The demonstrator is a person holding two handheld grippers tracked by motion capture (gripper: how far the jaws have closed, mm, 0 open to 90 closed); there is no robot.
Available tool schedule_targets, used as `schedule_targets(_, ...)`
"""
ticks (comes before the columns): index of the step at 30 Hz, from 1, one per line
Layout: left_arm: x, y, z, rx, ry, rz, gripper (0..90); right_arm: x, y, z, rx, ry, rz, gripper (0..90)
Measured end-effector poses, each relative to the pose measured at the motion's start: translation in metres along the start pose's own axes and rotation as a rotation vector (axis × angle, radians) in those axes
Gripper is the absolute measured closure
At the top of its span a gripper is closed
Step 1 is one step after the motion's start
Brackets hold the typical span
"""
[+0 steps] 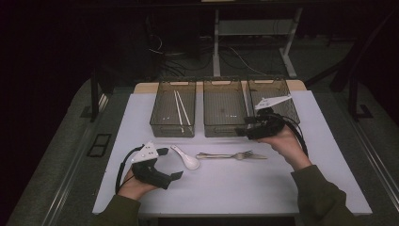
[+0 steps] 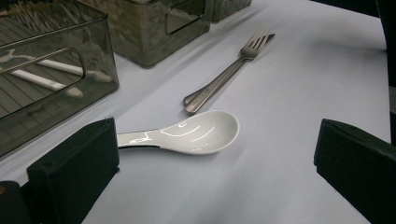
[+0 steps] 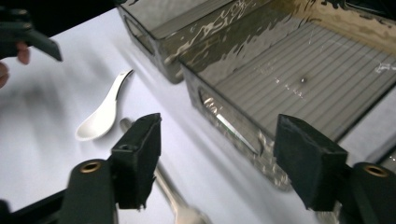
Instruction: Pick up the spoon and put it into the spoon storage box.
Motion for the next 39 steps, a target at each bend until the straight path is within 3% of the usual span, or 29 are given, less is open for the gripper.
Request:
schedule_targets(7, -0.001, 0.0, 0.0, -0.001, 0.0, 0.007, 0.0, 0.027, -0.017, -0.001, 0.044, -0.025, 0.03, 26.4)
schedule_targets(10, 0.0, 0.0, 0.0, 0.0, 0.005, 0.001, 0.0, 0.038, -0.024, 0.0, 0.039, -0.013, 0.026, 23.9)
schedule_targets(13, -0.001, 0.0, 0.0, 0.002, 0.008, 0.003, 0.0, 0.049, -0.032, 0.001, 0.062, 0.009, 0.056, 18.8)
schedule_targets(26, -0.001, 0.0, 0.001, 0.001, 0.008, 0.0, 0.0, 0.101, -0.066, -0.003, 0.108, 0.032, 0.14, 18.4)
schedule_targets(39, -0.006, 0.002, -0.003, -0.009, 0.024, -0.02, 3.4, 0.144, -0.068, -0.01, 0.174, 0.014, 0.057, 18.1)
Point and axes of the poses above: each handheld gripper's, and its own axes: y roughly forward along the jaws, x roughly out of its underside, z roughly to its right, the point moved 6 cm from there along y, roughly forward along the jaws, and after that the axes turned 4 degrees about x, right-handed, at the moved point
